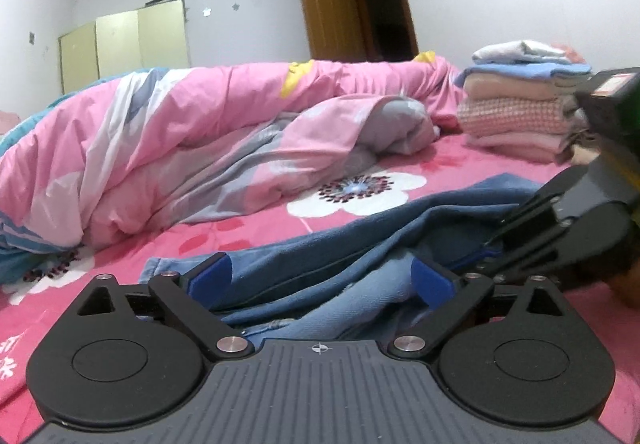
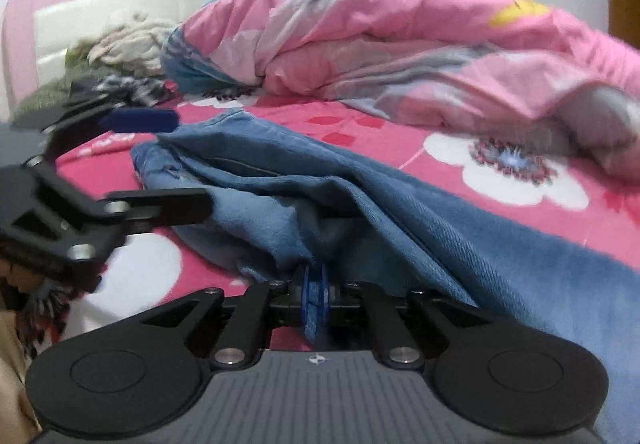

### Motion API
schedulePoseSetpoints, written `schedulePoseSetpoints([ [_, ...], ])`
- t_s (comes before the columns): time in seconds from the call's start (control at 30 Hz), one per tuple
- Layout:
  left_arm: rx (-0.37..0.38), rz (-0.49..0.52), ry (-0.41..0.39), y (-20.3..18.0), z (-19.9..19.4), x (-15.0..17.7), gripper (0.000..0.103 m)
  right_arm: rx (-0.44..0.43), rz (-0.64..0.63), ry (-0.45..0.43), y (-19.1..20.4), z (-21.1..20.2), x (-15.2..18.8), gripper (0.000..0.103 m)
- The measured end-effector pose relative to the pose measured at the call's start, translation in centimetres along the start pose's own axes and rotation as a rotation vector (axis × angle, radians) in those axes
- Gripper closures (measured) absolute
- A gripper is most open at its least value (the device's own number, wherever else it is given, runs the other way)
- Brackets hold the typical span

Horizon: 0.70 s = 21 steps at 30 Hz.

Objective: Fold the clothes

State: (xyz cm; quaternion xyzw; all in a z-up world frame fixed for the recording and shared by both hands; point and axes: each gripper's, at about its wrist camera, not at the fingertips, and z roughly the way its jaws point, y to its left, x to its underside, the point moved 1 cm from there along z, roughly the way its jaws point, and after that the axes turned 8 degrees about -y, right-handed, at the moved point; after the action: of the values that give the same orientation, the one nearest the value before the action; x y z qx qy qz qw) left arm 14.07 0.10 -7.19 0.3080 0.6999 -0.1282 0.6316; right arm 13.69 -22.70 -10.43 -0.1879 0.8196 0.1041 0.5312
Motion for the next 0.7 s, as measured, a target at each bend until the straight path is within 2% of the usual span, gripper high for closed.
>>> schedulePoseSetpoints([
  [0.1,-0.055,0.062,0.076,-0.9,1.3,0.5,0.006,-0.025,-0.122,-0.062,1.1,-2.0,-0.8,0.096],
  [0.17,-0.065,0.068,0.082,-0.8,1.3,0.6,0.006,-0.046,-0.187,-0.1,1.4,-3.3,-1.6,0.095],
  [0.27,-0.07,0.057,0.075,-0.5,1.0,0.6,0.006,-0.057,-0.228,-0.077,0.8,-3.0,-2.4,0.095],
  [0.43,-0.084,0.046,0.077,0.0,0.7,0.7,0.006,-0.051,-0.343,0.022,0.2,-0.3,-1.9,0.094],
  [0.47,-0.087,0.042,0.078,0.1,0.7,0.7,0.006,-0.069,-0.355,0.027,0.2,-0.2,-1.9,0.089],
  [0.5,-0.09,0.039,0.078,0.2,0.7,0.7,0.006,-0.087,-0.375,0.025,0.4,-0.4,-2.0,0.076],
  [0.57,-0.098,0.032,0.08,0.4,0.8,0.7,0.006,-0.12,-0.447,0.004,0.8,-0.6,-2.2,0.066],
  [0.7,-0.1,0.03,0.08,0.4,0.8,0.6,0.006,-0.166,-0.57,0.055,0.9,0.5,-2.4,0.066],
])
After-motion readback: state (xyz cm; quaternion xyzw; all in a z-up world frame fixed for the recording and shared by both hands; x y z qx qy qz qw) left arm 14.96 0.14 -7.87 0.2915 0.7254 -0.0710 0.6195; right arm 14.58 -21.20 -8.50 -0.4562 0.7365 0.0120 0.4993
